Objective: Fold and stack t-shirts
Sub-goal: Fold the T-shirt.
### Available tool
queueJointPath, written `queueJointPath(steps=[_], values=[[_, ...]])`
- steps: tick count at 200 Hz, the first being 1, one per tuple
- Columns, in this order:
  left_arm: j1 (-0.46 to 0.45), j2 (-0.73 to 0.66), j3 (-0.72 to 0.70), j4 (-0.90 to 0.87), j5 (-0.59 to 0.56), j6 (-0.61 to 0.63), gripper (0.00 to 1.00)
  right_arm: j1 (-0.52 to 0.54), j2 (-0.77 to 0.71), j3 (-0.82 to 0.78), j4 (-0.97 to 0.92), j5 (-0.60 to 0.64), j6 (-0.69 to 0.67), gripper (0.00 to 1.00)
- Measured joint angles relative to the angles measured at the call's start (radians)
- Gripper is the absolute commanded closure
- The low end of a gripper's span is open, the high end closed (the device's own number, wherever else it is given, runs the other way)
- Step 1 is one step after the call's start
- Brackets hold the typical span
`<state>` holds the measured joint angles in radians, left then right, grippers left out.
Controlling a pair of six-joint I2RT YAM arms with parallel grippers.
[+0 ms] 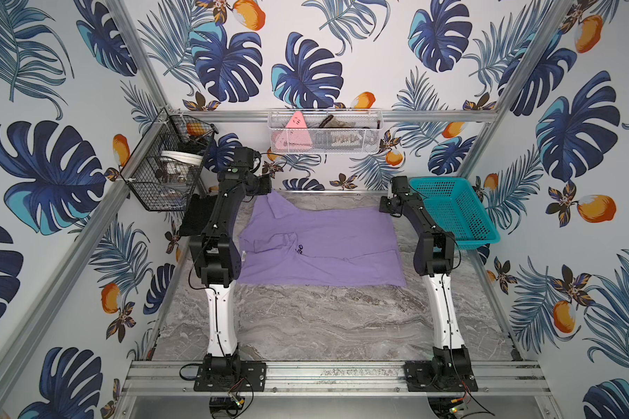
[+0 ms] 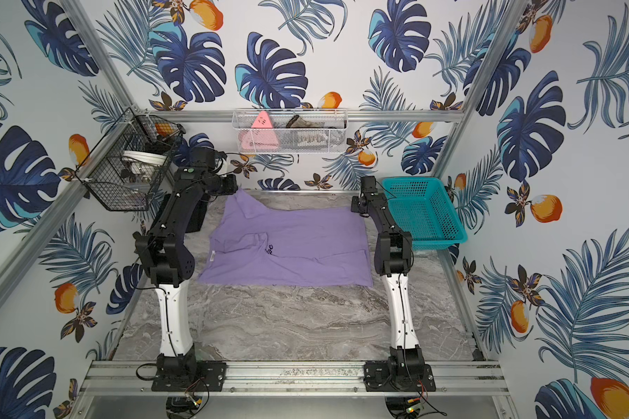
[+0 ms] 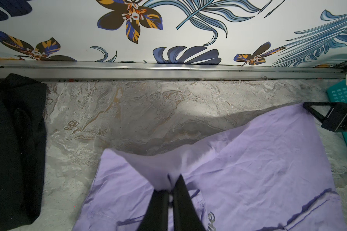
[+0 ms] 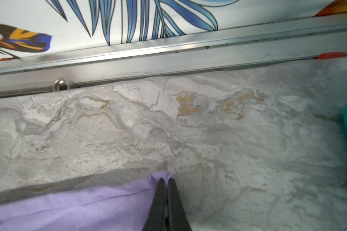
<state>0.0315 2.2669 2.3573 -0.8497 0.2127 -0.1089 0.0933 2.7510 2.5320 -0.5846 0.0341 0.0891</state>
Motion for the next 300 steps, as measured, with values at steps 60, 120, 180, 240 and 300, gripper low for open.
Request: queueJointPath(steps=[60,120,180,240,300], values=[[-0.005,-0.013,-0.013,-0.005,-0.019,0.003,0.90,-0.003,-0.008,0.002,-0.010,-0.029,0.000,1.00],[-0.010,-0.066,-0.009,-0.005,-0.019,0.003,0.90,-0.004,-0.097,0.002,-0.043,-0.070,0.005,1.00],[-0.008,-0.136,-0.042,-0.021,-0.010,0.006,0.90,-0.021,-0.254,-0.112,-0.054,-0.136,0.035,1.00],[0.038,-0.237,-0.086,-0.091,0.056,0.014,0.91,-0.066,-0.462,-0.346,-0.080,-0.229,0.060,1.00],[0.059,-0.288,-0.167,-0.285,0.152,0.099,0.95,-0.068,-0.669,-0.602,-0.104,-0.343,0.076,1.00]])
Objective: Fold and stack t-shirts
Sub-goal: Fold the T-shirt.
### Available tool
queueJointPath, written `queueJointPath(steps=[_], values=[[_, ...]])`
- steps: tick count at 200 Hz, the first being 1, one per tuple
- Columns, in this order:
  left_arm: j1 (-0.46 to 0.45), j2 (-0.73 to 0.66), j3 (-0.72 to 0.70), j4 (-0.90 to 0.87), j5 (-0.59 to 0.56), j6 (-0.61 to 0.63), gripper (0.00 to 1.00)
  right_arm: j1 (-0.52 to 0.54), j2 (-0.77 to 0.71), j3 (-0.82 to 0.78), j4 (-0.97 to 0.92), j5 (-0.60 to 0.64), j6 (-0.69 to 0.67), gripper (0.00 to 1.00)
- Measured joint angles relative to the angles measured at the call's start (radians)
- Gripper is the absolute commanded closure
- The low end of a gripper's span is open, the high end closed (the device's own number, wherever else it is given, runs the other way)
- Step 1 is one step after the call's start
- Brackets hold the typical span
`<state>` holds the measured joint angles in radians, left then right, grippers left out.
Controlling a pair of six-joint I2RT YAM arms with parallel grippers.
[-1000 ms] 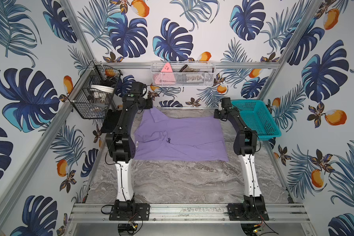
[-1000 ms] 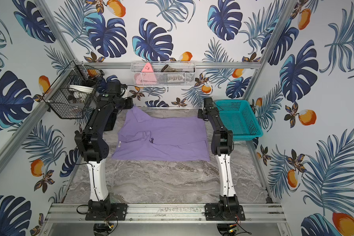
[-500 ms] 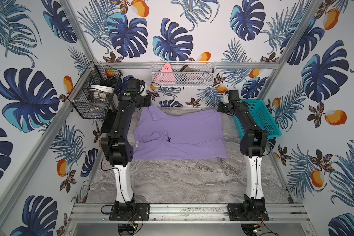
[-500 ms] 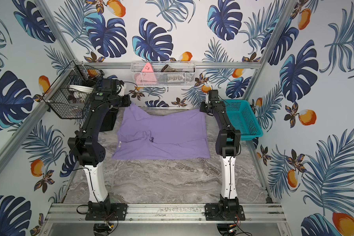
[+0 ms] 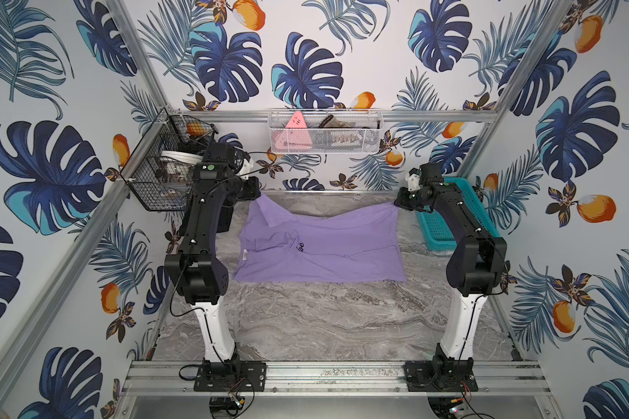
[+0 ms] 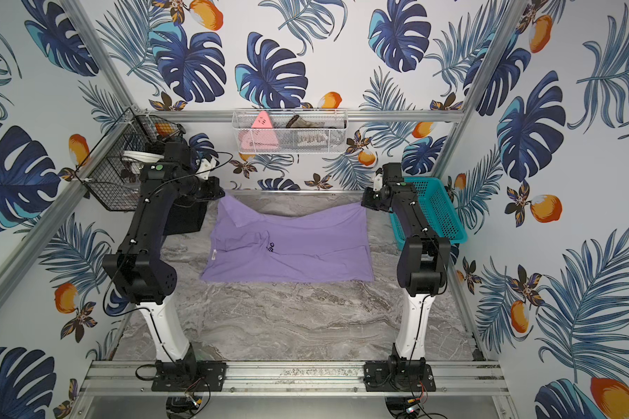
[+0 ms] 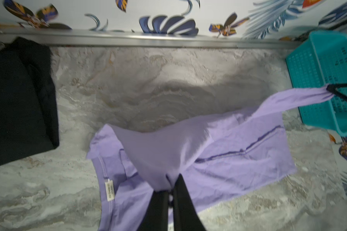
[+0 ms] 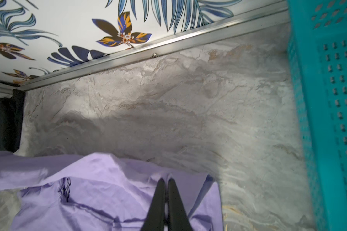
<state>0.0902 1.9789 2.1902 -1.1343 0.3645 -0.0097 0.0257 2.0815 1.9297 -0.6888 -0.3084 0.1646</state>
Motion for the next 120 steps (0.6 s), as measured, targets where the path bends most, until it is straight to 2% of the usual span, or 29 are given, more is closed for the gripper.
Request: queueJointPath(steps=[53,120], values=[[0.000,-0.051,-0.076,-0.119,0.043,0.064,0.97,0.000,-0.143,-0.187,-0.007,-0.040,0.001,1.00],[0.000,-0.080,-0.137,-0.246,0.065,0.118,0.98,0.000,-0.264,-0.341,-0.005,-0.045,-0.027,1.00]])
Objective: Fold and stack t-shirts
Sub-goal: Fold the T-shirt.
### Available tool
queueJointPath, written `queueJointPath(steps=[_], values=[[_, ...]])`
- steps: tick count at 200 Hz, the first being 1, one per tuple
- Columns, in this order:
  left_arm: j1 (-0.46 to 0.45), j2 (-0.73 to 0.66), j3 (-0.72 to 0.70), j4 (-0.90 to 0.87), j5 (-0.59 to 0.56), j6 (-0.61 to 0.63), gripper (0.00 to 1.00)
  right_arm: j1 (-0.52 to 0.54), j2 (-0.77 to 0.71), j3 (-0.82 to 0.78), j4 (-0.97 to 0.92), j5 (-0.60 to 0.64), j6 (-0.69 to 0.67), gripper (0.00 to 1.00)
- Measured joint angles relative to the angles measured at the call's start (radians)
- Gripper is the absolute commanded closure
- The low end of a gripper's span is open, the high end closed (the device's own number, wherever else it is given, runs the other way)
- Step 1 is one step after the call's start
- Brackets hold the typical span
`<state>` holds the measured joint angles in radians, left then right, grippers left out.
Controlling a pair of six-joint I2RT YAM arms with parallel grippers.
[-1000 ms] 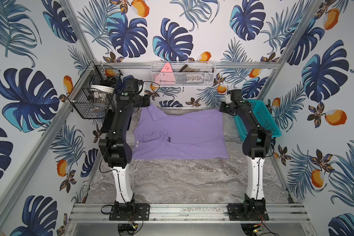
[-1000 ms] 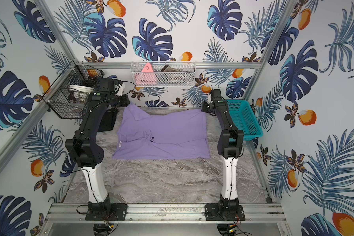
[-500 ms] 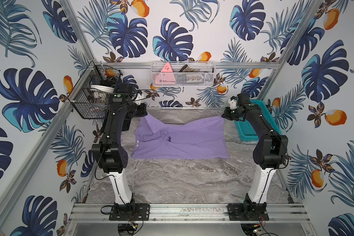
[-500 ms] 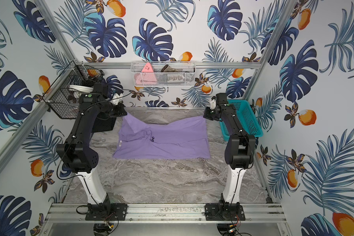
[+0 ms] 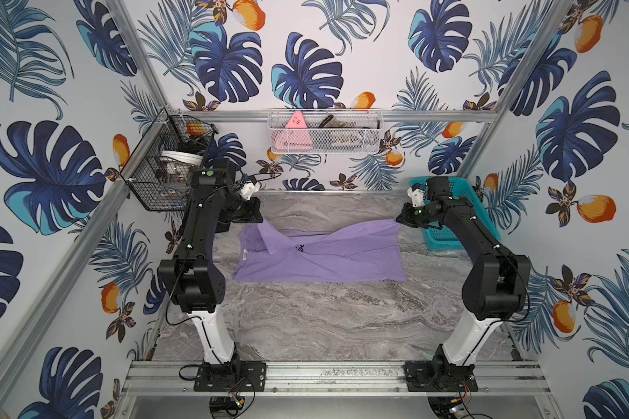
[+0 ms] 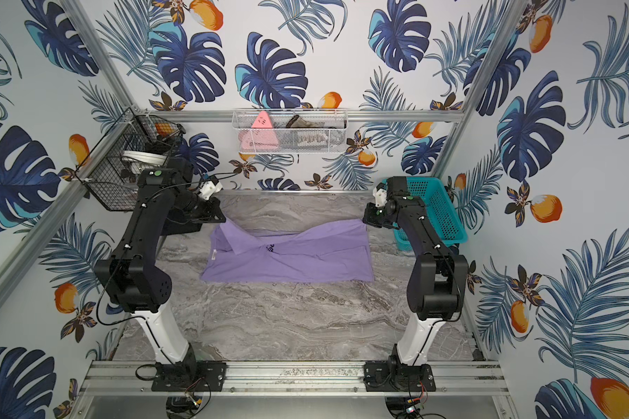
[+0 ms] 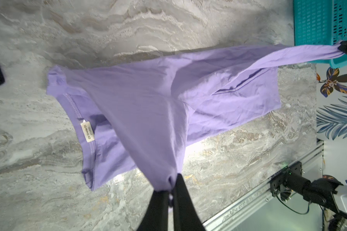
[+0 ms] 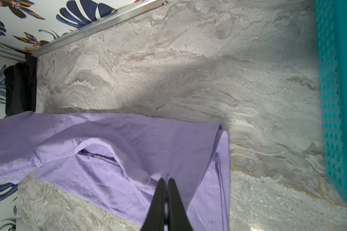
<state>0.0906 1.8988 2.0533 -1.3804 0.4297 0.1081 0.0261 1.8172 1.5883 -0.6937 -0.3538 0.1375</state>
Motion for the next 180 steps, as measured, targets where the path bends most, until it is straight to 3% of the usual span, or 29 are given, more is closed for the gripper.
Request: queueJointPath(steps=[49,81,87,94,101,104,107,122,137,180], values=[[0.000,-0.126,-0.215,-0.032,-0.010,0.025,0.97,0.004,-0.079,-0.109,0.013,0.000,-0.018,1.00],[-0.003,-0.151,-0.280,-0.026,-0.033,0.028,0.92,0.009,-0.109,-0.162,0.019,0.001,-0.025,1.00],[-0.004,-0.150,-0.282,-0.026,-0.039,0.028,0.81,0.010,-0.111,-0.168,0.020,0.001,-0.026,1.00],[-0.005,-0.148,-0.283,-0.026,-0.043,0.030,0.47,0.011,-0.113,-0.174,0.021,0.002,-0.026,1.00],[-0.006,-0.142,-0.282,-0.028,-0.045,0.041,0.24,0.011,-0.113,-0.177,0.022,0.002,-0.026,1.00],[-0.007,-0.138,-0.280,-0.031,-0.049,0.048,0.06,0.011,-0.113,-0.178,0.022,0.002,-0.026,0.97],[-0.008,-0.134,-0.279,-0.034,-0.053,0.048,0.02,0.011,-0.113,-0.179,0.023,0.003,-0.026,0.92],[-0.019,-0.112,-0.278,-0.042,-0.086,0.051,0.01,0.011,-0.115,-0.180,0.026,0.013,-0.026,0.85],[-0.024,-0.097,-0.278,-0.056,-0.117,0.059,0.01,0.011,-0.125,-0.184,0.028,0.027,-0.026,0.68],[-0.024,-0.063,-0.207,-0.096,-0.146,0.074,0.01,0.011,-0.158,-0.231,0.051,0.048,-0.025,0.63]])
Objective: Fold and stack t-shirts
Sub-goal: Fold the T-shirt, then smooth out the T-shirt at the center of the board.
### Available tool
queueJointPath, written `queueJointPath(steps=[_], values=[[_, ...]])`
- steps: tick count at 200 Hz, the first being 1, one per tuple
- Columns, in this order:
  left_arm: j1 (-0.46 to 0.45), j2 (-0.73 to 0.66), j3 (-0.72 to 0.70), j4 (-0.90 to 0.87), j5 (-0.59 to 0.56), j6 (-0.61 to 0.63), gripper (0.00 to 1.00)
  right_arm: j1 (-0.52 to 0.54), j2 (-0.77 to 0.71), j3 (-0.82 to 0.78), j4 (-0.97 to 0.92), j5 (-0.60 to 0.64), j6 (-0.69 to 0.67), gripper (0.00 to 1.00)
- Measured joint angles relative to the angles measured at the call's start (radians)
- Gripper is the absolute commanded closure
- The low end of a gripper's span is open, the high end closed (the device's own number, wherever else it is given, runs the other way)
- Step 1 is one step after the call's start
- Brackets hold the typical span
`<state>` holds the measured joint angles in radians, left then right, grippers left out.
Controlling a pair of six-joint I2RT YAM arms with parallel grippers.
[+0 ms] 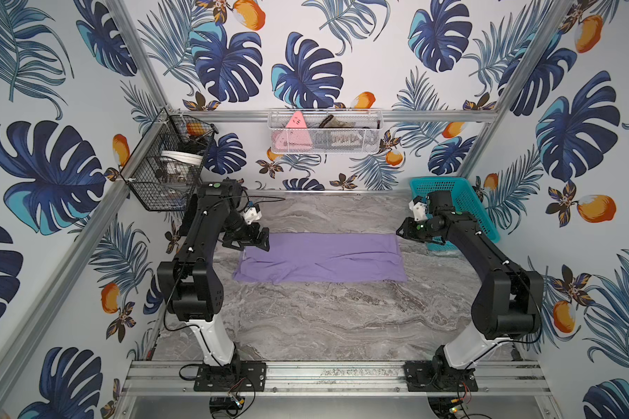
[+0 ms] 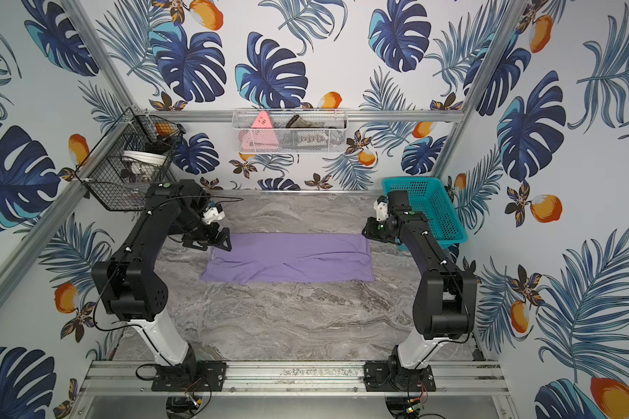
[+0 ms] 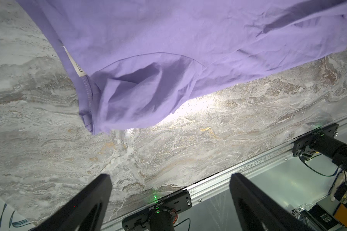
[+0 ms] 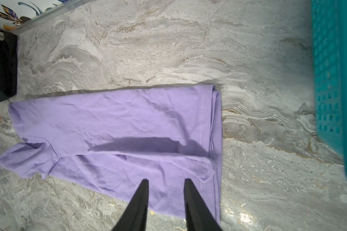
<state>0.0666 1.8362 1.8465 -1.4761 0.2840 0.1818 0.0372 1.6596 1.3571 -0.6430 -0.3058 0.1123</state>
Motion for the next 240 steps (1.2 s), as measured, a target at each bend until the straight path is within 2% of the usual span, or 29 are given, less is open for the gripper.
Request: queueJointPath(steps=[39,62,114,146,186,240], values=[[-0.001,0.051,0.045,0.020,-0.003,-0.005,0.01,0.000,-0.029,-0.037,0.022,0.006,0.000,0.60],[-0.001,0.093,0.024,0.090,-0.029,-0.023,0.01,0.000,-0.042,-0.064,0.035,0.006,0.004,0.60],[0.025,0.285,0.054,0.297,-0.104,-0.108,0.02,0.000,-0.067,-0.083,0.037,0.005,0.004,0.62],[0.052,0.383,0.125,0.376,-0.134,-0.159,0.12,0.000,-0.095,-0.101,0.037,0.005,0.003,0.63],[0.054,0.445,0.163,0.417,-0.138,-0.180,0.43,-0.001,-0.129,-0.132,0.035,0.010,0.002,0.63],[0.059,0.448,0.140,0.438,-0.138,-0.191,0.42,-0.005,-0.141,-0.135,0.035,0.023,0.000,0.65]])
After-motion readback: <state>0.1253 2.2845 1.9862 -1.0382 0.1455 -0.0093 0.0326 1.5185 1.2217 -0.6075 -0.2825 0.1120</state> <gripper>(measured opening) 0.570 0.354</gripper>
